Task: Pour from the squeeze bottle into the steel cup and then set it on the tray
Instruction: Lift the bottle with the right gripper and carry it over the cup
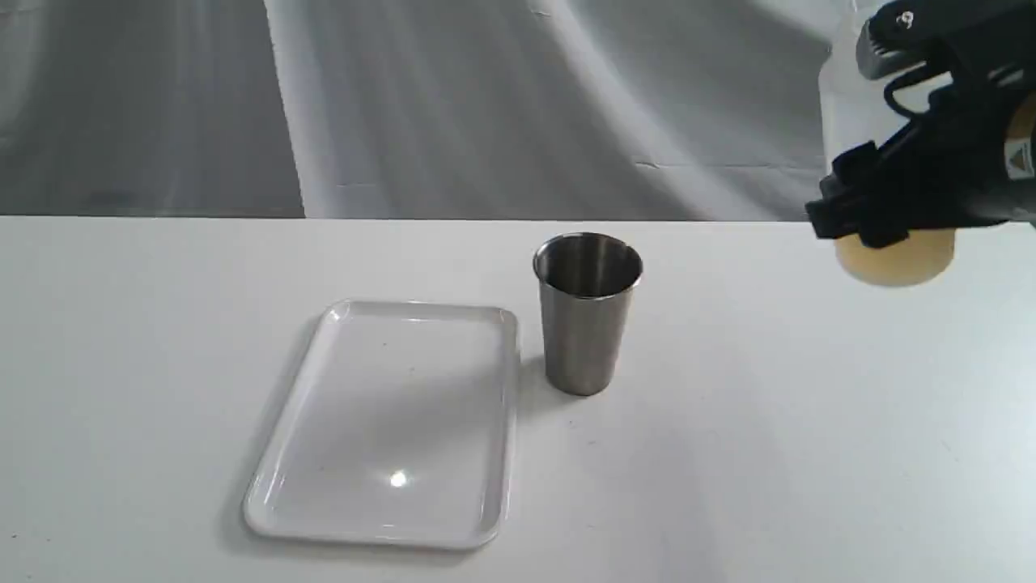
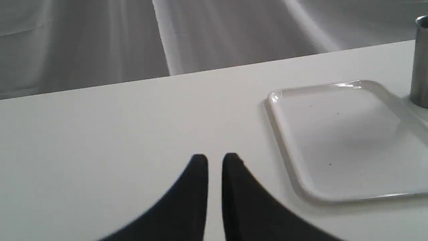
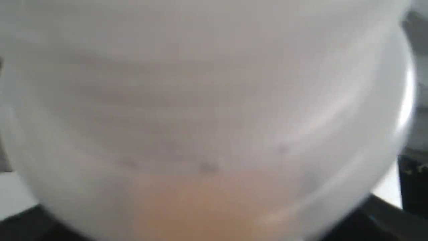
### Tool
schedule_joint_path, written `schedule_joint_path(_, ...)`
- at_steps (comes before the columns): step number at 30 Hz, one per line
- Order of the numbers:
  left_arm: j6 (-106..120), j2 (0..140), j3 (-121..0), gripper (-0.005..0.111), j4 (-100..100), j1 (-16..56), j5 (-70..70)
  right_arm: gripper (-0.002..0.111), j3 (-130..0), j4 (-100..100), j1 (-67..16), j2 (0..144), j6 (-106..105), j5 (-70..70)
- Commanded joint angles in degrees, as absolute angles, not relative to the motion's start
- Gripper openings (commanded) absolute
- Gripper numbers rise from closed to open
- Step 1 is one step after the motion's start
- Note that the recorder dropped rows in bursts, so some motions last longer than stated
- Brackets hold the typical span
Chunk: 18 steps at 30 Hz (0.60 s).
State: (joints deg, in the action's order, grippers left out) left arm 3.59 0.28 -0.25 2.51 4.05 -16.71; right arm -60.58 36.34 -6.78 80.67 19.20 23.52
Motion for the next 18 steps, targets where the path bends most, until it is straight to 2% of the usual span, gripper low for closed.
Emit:
schedule_joint_path(1,3.49,0.00,0.00,0.008,2.54,4.23,-16.34,0.052,-64.87,42.88,-8.77,83.03,21.06,27.06)
schedule_joint_path(12,3.49,0.00,0.00,0.008,2.54,4.23,-16.34,0.052,-75.01,52.14,-16.07,96.59,21.06,38.59)
schedule_joint_path(18,3.49,0.00,0.00,0.008,2.54,4.23,-16.34,0.052,-75.37,56.84,-18.27,100.30,21.06,39.69)
